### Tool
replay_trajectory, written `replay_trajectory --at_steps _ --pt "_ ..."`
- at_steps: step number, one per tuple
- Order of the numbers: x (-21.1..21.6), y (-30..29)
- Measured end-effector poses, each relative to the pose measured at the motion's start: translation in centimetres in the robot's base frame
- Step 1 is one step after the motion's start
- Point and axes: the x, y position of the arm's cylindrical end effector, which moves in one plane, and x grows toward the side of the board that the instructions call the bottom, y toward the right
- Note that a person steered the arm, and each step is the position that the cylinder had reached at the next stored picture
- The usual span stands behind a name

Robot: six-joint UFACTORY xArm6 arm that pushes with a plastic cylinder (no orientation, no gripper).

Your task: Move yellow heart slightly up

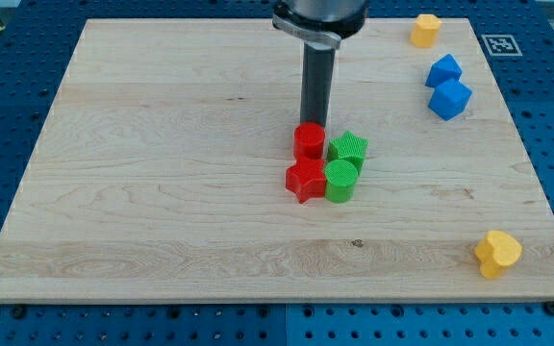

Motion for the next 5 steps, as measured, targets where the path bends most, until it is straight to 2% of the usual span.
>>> replay_trajectory --at_steps 1,2,3,5 --pt "2.1 0.6" --pt "-1.5 0.6" --pt "-2.7 2.5" --pt "0.5 12.7"
